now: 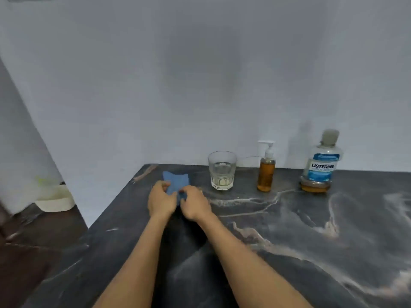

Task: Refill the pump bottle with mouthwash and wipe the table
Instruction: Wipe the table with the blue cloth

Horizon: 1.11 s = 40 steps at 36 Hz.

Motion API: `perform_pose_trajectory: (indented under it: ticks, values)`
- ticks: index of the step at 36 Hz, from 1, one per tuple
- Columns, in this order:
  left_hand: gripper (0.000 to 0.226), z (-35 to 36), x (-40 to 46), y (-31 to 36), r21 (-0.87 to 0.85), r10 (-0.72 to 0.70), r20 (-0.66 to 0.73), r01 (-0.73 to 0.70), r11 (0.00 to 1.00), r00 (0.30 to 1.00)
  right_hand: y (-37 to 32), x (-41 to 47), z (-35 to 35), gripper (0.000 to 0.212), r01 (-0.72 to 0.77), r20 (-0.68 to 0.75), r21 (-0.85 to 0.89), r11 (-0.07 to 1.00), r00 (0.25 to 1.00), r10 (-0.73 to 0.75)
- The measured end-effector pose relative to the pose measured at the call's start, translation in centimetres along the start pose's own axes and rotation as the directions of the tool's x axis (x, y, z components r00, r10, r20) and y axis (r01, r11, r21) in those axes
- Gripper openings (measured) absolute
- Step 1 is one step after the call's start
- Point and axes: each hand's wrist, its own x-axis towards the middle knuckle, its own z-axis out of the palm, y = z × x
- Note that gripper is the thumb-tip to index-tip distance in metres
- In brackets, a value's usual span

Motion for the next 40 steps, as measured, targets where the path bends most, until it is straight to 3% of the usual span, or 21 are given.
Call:
perform_pose_trajectory:
  ticks: [9, 13, 16, 19, 22, 27, 32, 36, 40]
  values:
    - [0.049, -7.3, -11.8, -0.7, 0.097, -0.106, 0.192, 0.089, 0.991, 0.976, -1.8, -14.3, 0.3, 0.038, 0.059, 0.036, -0.006, 0.998, 0.998, -0.059]
    - [0.055, -11.2, -18.5, -1.1, 0.072, -0.202, 0.362, 0.188, 0.979, 0.91, -3.3, -21.4, 0.4, 0.035, -0.003, 0.025, -0.055, 0.998, 1.0, 0.004]
    - [0.046, -13.4, -23.2, -1.7, 0.079, -0.156, 0.41, 0.135, 0.988, 0.898, -4.9, -25.6, 1.6, 0.038, -0.084, 0.026, -0.184, 0.979, 0.996, 0.09]
    - [0.023, -15.3, -26.1, -2.7, 0.062, -0.05, 0.371, 0.029, 0.998, 0.927, -6.5, -27.9, 2.8, 0.045, -0.026, -0.011, -0.277, 0.961, 1.0, 0.024]
    - [0.031, -16.6, -27.3, -3.8, 0.049, -0.037, 0.253, 0.025, 0.998, 0.967, -7.6, -28.6, 3.8, 0.049, 0.13, 0.017, -0.21, 0.969, 0.991, -0.13]
    - [0.043, -16.4, -28.7, -4.6, 0.059, -0.033, 0.059, 0.03, 0.998, 0.998, -7.1, -28.7, 5.8, 0.058, 0.113, 0.092, -0.24, 0.964, 0.991, -0.094]
    - [0.041, -15.9, -29.8, -4.3, 0.066, -0.016, 0.013, 0.015, 0.998, 1.0, -6.0, -28.1, 5.9, 0.054, 0.132, 0.052, -0.265, 0.955, 0.991, -0.122]
    - [0.038, -15.2, -30.3, -3.7, 0.082, -0.002, 0.052, -0.002, 0.997, 0.999, -3.4, -26.2, 2.9, 0.052, 0.056, 0.001, -0.312, 0.948, 0.998, -0.059]
    - [0.037, -14.4, -30.3, -3.2, 0.153, -0.029, 0.091, 0.015, 0.988, 0.995, 2.7, -24.9, -4.2, 0.051, -0.148, -0.116, -0.403, 0.903, 0.987, 0.11]
